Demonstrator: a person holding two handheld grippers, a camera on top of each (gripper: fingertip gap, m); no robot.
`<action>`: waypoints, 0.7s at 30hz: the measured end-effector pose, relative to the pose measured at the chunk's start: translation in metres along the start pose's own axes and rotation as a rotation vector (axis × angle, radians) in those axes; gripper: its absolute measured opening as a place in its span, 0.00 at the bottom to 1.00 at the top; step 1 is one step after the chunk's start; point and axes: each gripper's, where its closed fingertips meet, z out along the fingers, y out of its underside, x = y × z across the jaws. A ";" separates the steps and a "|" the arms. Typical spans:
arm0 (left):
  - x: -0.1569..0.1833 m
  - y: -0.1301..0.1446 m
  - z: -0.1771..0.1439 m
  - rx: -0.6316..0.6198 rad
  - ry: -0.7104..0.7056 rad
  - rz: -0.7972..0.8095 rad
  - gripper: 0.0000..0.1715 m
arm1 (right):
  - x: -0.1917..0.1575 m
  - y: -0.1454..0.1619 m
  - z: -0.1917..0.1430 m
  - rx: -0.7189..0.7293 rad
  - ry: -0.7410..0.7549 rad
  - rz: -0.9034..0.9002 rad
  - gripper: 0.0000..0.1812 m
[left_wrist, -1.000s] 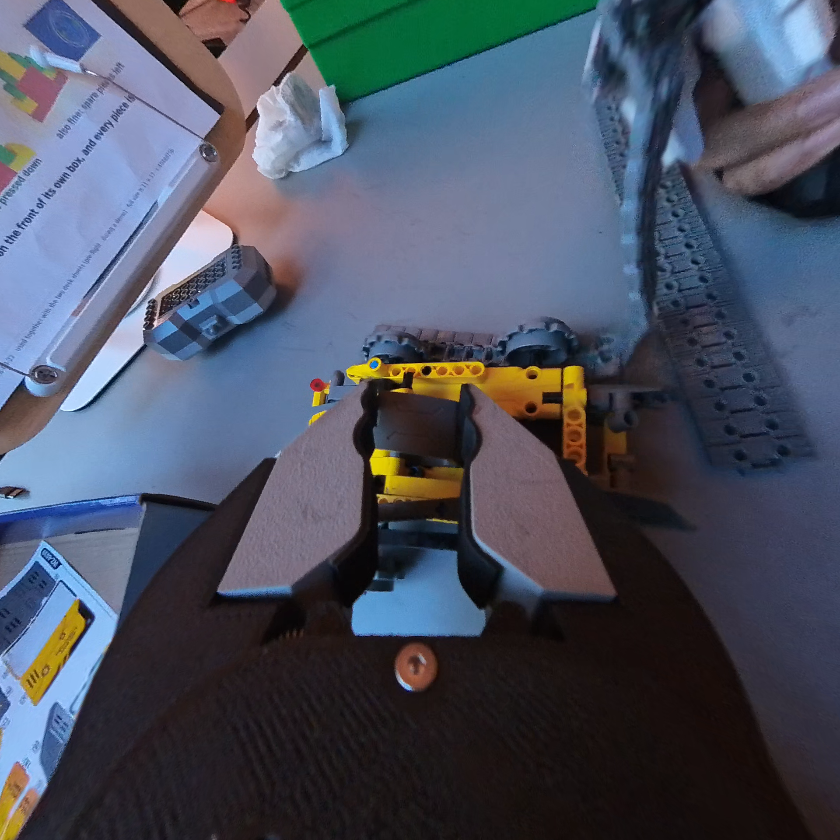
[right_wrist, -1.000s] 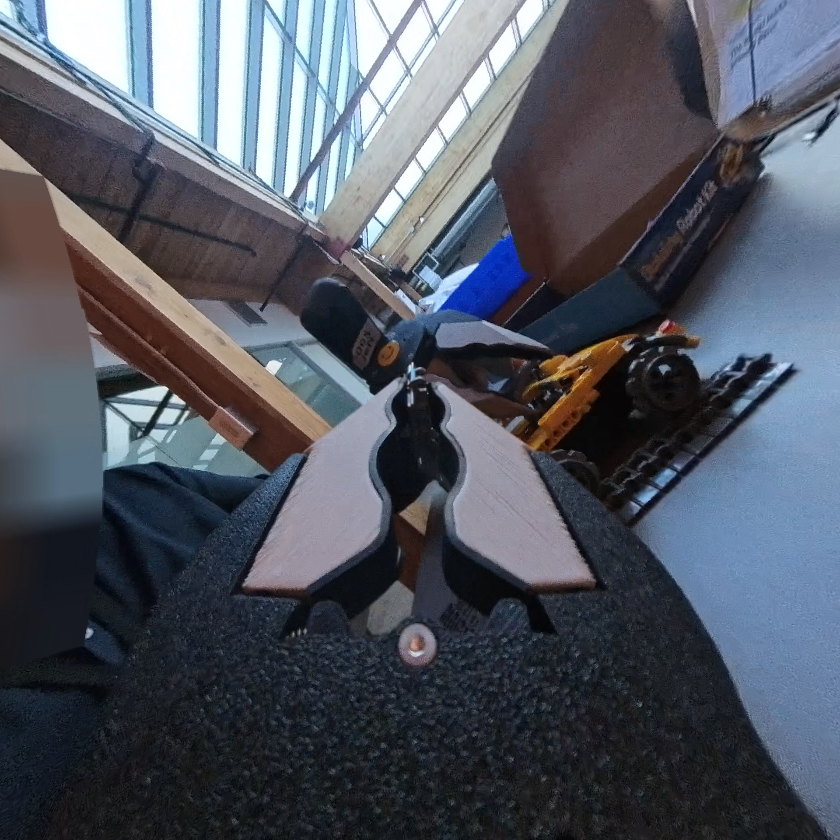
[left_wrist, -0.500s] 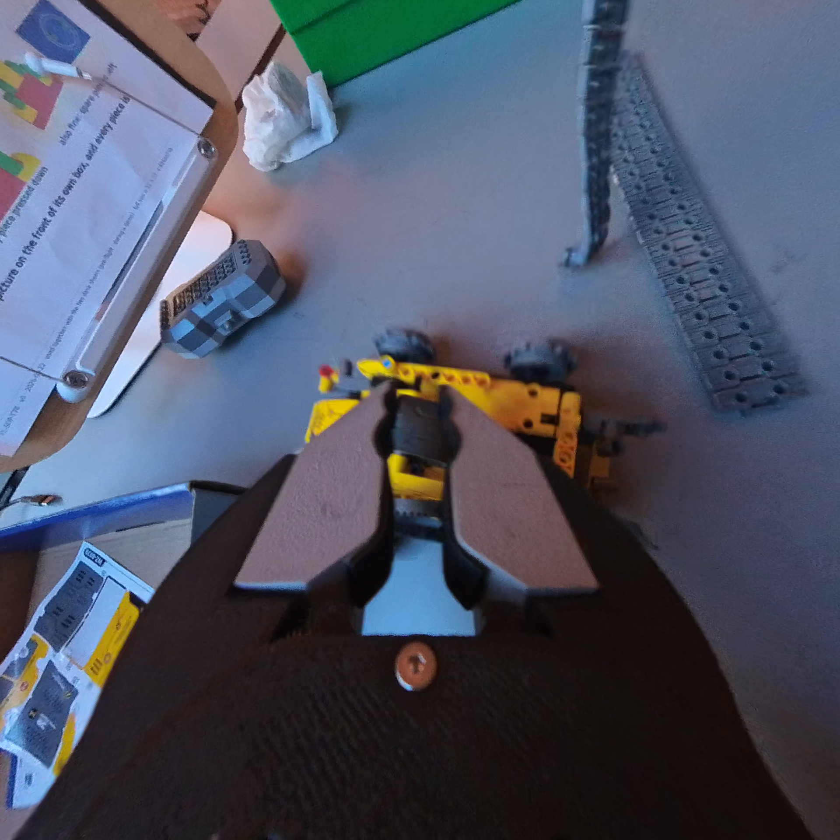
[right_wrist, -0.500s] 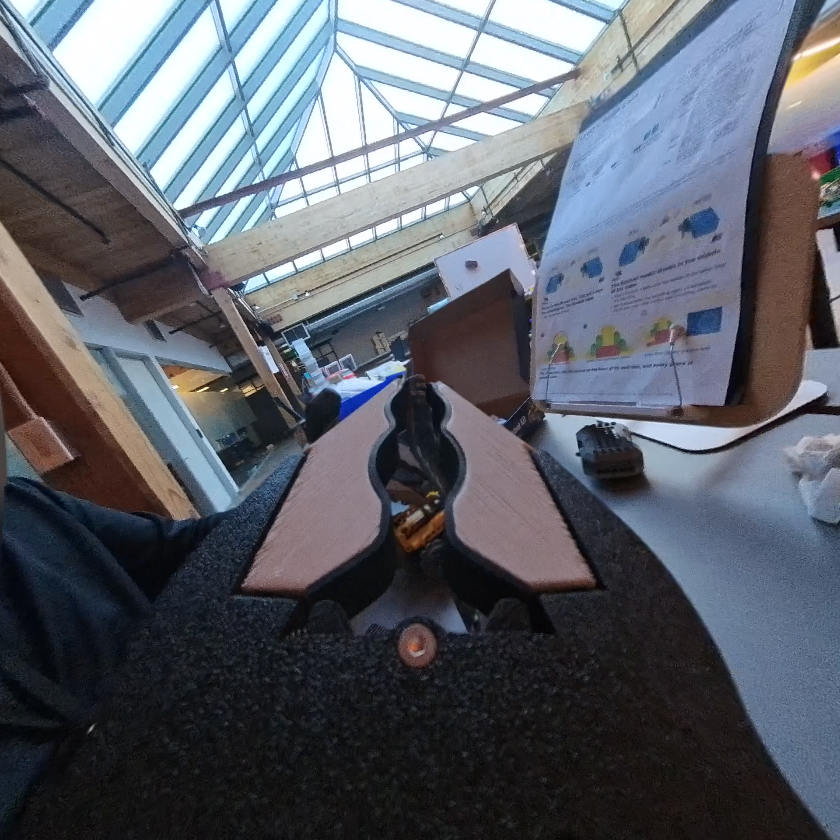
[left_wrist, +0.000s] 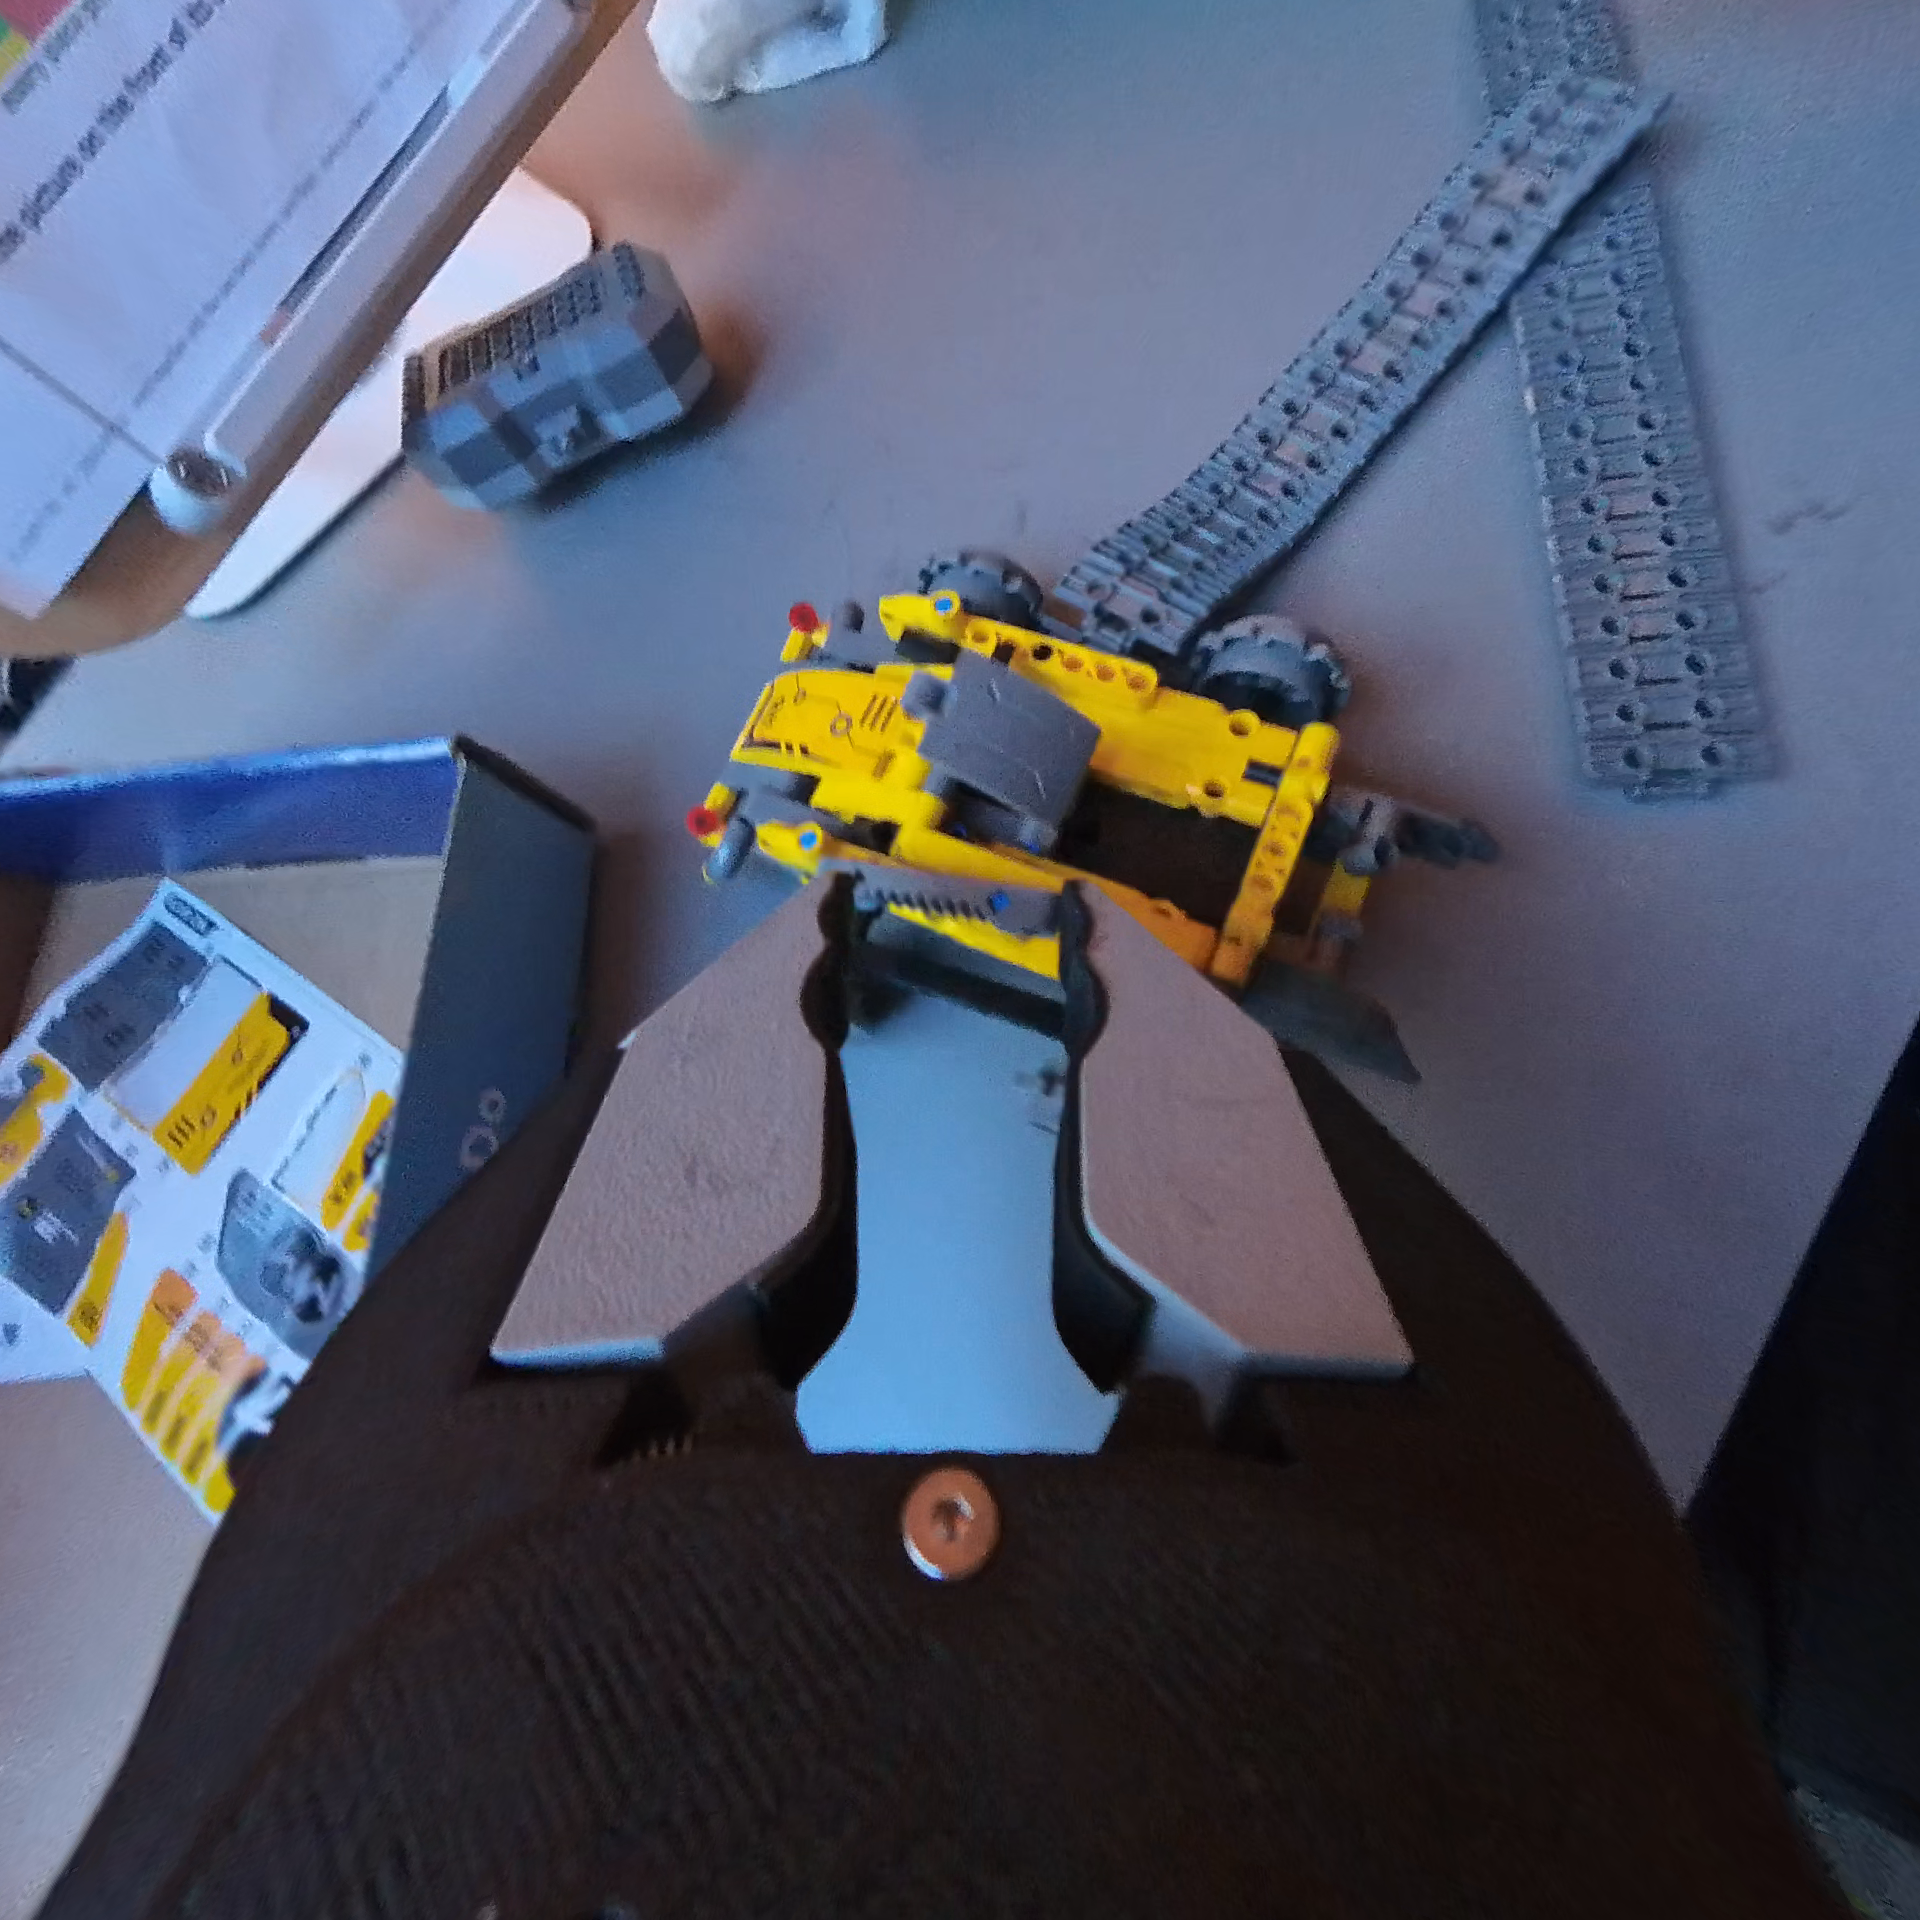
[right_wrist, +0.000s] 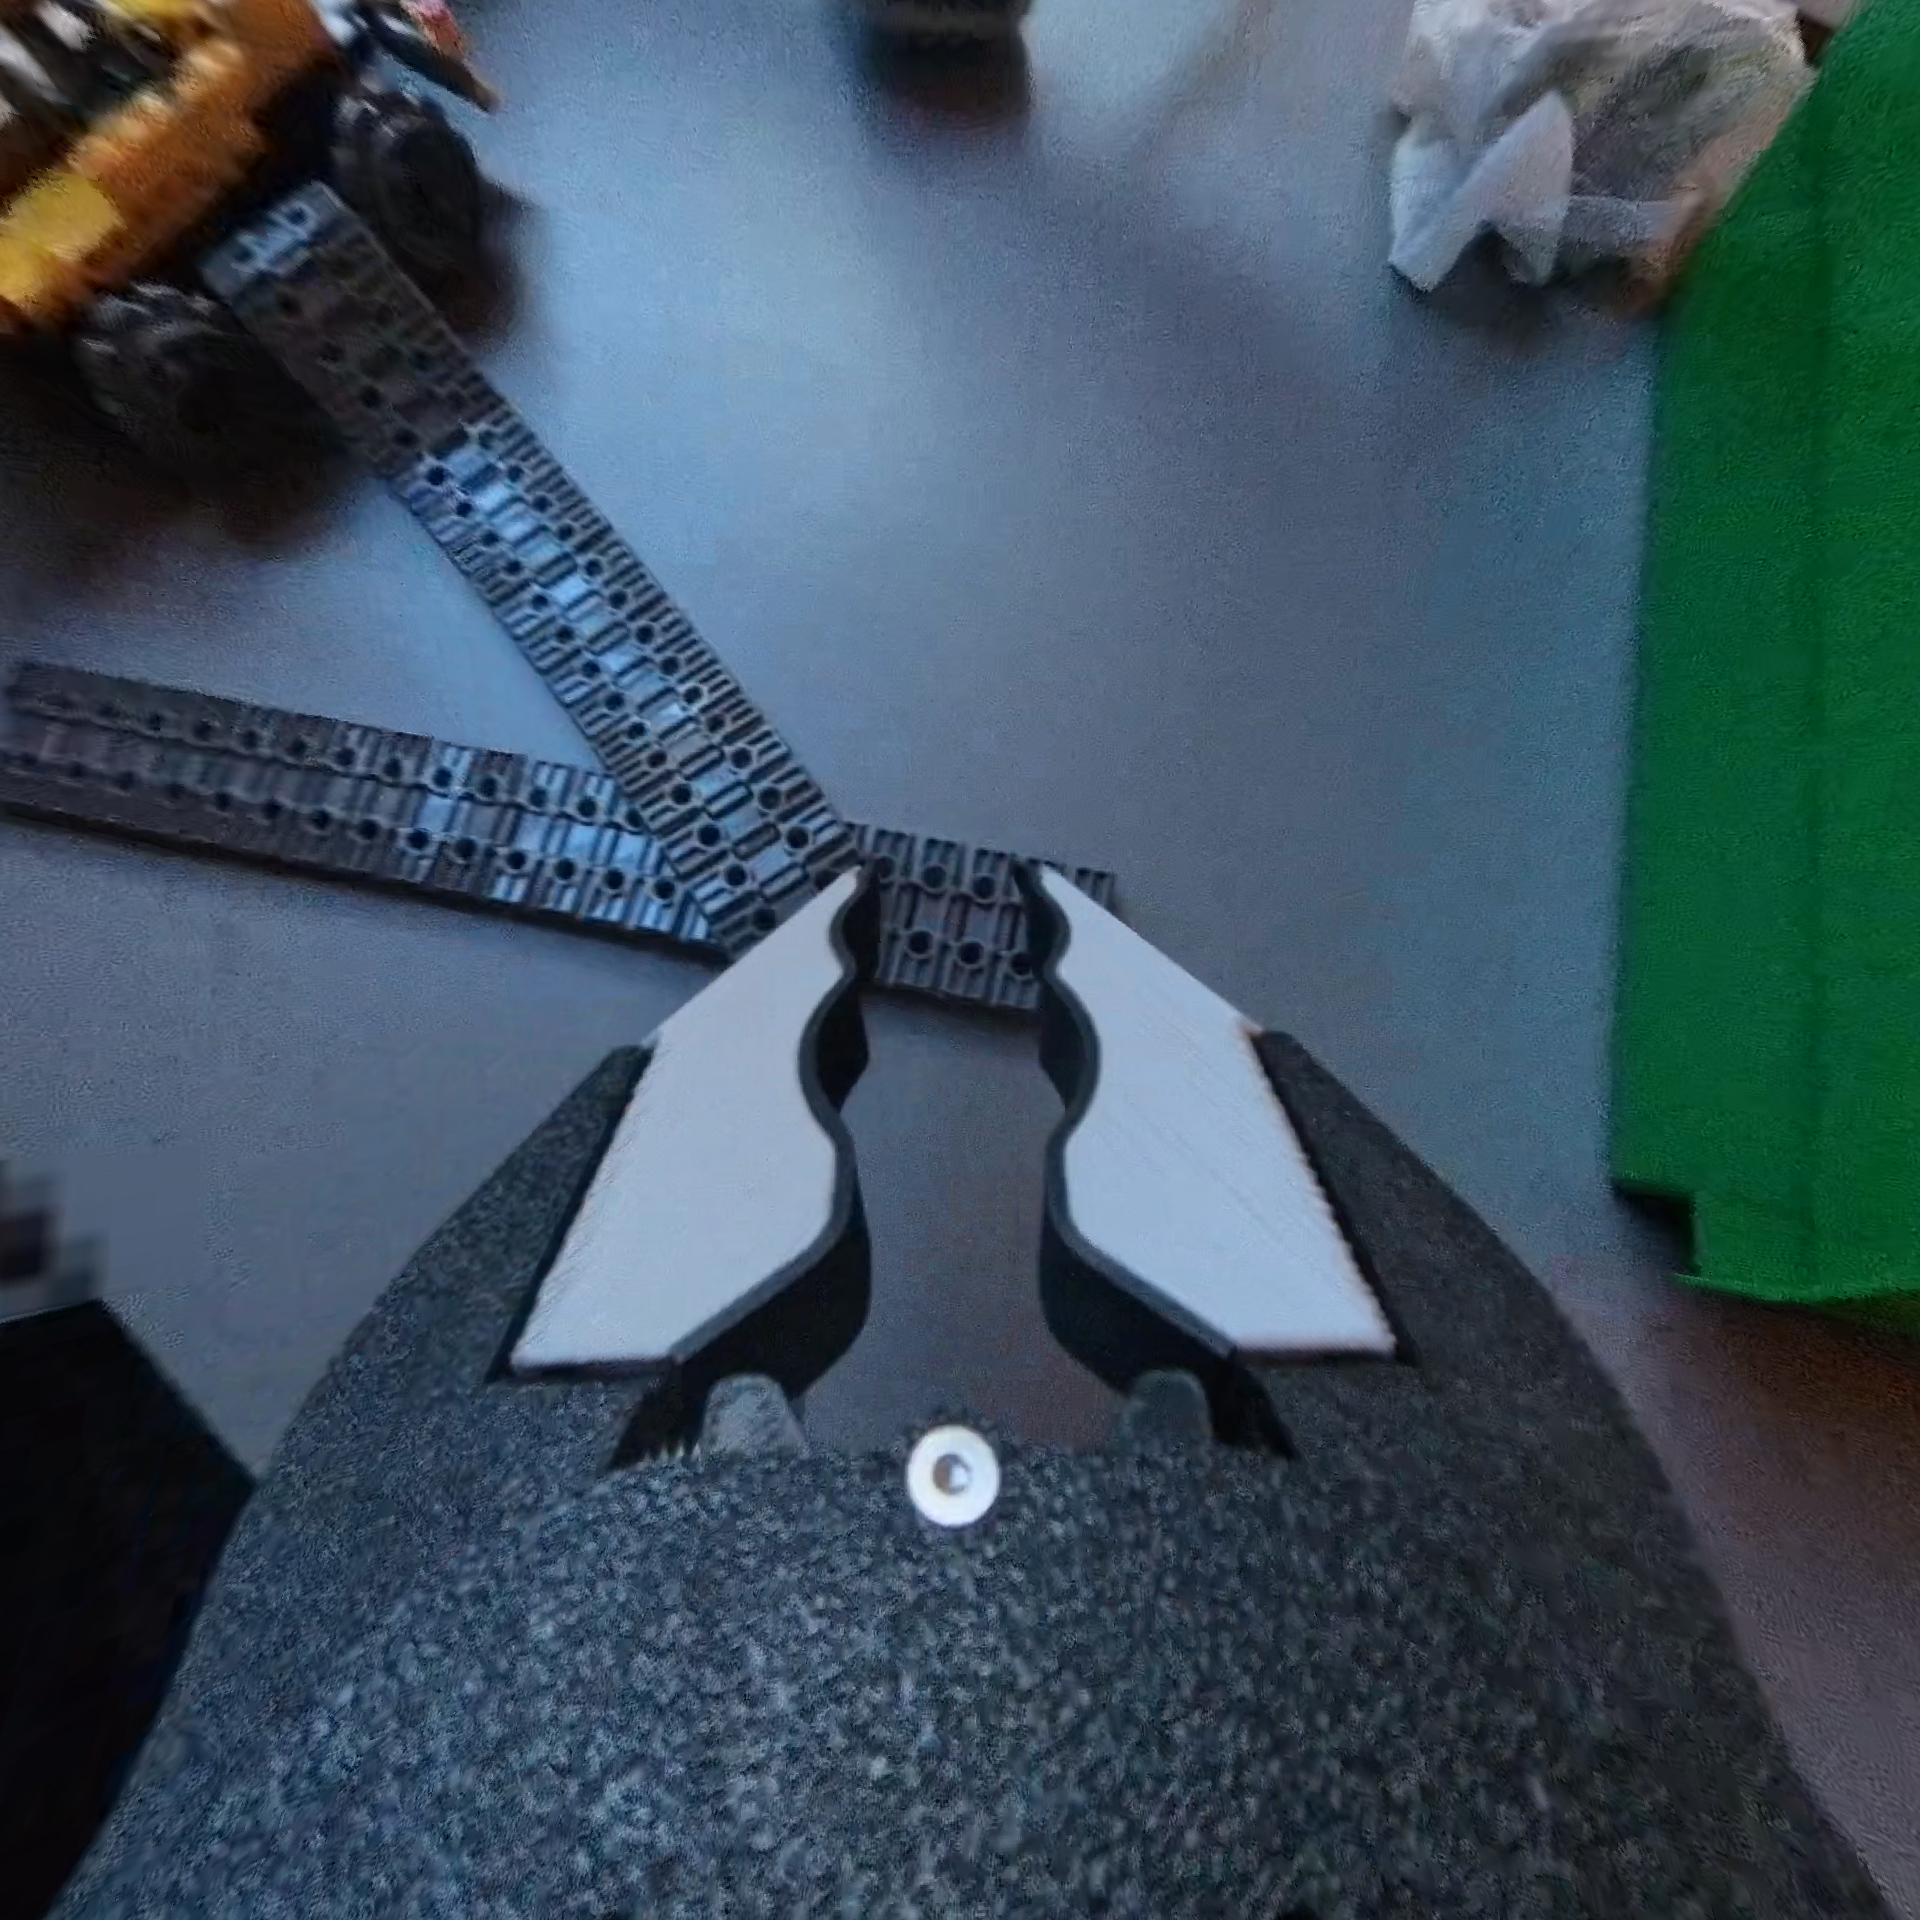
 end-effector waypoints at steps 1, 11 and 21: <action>0.001 0.005 -0.002 0.000 -0.008 -0.014 0.22 | 0.004 0.003 0.001 -0.011 0.039 -0.002 0.14; 0.006 0.030 -0.002 0.038 -0.060 -0.157 0.19 | -0.101 -0.053 0.045 0.121 -0.266 -0.100 0.21; 0.025 0.043 -0.022 0.081 0.055 -0.250 0.30 | -0.049 -0.023 0.070 -0.108 -0.065 -0.046 0.17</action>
